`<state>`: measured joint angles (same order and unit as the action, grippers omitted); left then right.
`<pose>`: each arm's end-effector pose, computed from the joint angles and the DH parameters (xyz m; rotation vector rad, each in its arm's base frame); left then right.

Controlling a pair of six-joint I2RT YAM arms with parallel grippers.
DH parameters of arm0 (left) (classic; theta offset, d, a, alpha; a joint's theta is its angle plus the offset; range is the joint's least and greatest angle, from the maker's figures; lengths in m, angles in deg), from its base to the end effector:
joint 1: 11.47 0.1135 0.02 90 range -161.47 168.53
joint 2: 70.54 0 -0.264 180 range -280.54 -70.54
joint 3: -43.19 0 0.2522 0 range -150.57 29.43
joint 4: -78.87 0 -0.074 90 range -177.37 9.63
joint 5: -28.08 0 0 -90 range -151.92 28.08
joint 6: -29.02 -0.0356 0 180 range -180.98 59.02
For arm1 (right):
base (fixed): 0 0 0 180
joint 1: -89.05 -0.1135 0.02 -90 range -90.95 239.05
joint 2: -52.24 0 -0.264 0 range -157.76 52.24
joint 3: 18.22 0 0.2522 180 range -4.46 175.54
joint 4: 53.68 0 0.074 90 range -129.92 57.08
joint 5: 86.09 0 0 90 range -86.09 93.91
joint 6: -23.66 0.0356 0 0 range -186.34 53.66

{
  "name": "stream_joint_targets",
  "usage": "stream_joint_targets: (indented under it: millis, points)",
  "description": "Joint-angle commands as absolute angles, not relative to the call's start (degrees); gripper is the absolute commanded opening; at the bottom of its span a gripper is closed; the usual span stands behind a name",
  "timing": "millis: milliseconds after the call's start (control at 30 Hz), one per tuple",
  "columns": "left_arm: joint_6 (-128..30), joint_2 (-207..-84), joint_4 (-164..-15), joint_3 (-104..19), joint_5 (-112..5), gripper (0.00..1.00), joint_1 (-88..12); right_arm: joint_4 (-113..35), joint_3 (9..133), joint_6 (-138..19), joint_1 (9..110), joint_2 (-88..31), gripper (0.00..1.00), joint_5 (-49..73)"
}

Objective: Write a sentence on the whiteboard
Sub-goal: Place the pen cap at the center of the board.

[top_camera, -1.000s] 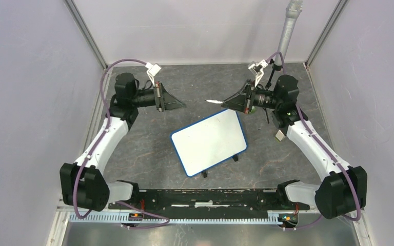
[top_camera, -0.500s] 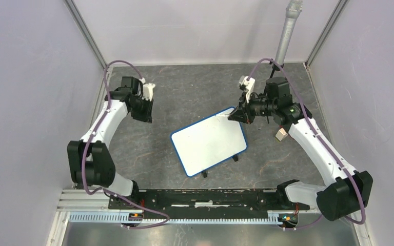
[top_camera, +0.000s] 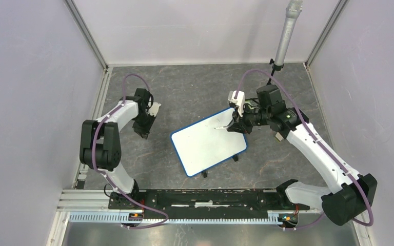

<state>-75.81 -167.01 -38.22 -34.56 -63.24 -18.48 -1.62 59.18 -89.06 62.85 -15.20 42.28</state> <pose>0.3024 -0.0364 0.1865 0.5653 2.9432 0.0494 0.2080 0.1270 0.3326 -1.2261 1.8704 0.7985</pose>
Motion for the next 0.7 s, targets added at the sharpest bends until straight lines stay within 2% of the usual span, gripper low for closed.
stream_joint_targets:
  millis: [0,500,667]
  points:
    - [-77.36,-168.72,-41.97,-33.99,-64.57,0.13,-19.2,-2.04,58.84,-91.1,60.74,-14.07,0.0,41.35]
    - [-76.88,-169.64,-42.29,-32.13,-62.18,0.37,-19.56,-3.02,60.27,-90.7,56.74,-14.51,0.0,41.44]
    - [-76.73,-165.99,-38.42,-35.84,-56.12,0.45,-19.38,-4.5,60.37,-90.09,55.44,-14.38,0.0,41.37]
